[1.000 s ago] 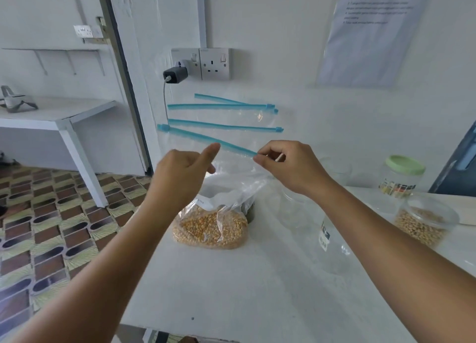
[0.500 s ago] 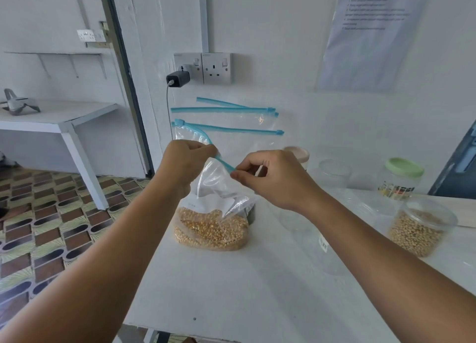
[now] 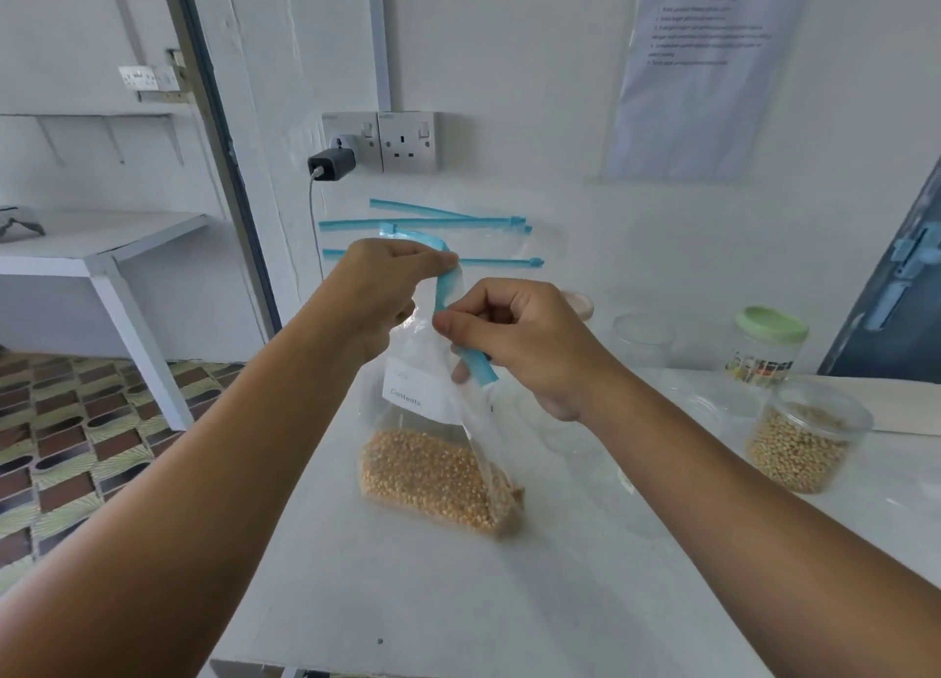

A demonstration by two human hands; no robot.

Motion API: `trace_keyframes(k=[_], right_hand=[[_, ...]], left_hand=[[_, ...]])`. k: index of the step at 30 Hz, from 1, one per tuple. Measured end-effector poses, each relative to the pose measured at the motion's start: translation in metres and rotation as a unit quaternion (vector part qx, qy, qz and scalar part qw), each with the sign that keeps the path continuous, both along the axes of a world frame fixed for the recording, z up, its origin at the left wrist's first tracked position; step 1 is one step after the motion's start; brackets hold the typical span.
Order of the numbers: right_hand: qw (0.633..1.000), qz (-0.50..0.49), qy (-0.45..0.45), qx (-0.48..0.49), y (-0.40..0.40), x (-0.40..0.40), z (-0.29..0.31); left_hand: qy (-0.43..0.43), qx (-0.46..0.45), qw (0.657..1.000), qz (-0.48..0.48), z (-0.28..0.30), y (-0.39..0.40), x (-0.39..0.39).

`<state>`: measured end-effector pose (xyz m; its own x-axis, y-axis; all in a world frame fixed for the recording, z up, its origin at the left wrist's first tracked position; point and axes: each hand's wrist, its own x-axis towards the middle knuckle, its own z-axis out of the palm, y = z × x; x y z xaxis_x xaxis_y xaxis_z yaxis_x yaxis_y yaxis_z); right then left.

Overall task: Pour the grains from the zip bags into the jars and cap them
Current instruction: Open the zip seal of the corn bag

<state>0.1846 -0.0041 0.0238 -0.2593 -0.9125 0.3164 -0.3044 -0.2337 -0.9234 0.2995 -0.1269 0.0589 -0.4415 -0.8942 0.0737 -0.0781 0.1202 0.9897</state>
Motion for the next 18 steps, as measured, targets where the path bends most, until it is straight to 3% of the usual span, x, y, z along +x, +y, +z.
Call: trace_keyframes(k=[5, 10, 15, 18], right_hand=[[0.993, -0.007, -0.119, -0.026, 0.01, -0.009, 0.012], [0.993, -0.025, -0.113, -0.005, 0.027, -0.034, 0.0], [0.982, -0.141, -0.098, 0.083, 0.041, -0.057, 0.003], [0.978, -0.149, -0.085, 0.12, 0.041, -0.067, 0.011]], left_hand=[[0.019, 0.005, 0.998, -0.054, 0.01, 0.008, -0.026], [0.002, 0.009, 0.997, -0.083, -0.002, 0.022, -0.047], [0.006, 0.005, 0.996, -0.087, -0.018, 0.036, -0.062], [0.017, 0.019, 0.996, -0.087, -0.025, 0.042, -0.066]])
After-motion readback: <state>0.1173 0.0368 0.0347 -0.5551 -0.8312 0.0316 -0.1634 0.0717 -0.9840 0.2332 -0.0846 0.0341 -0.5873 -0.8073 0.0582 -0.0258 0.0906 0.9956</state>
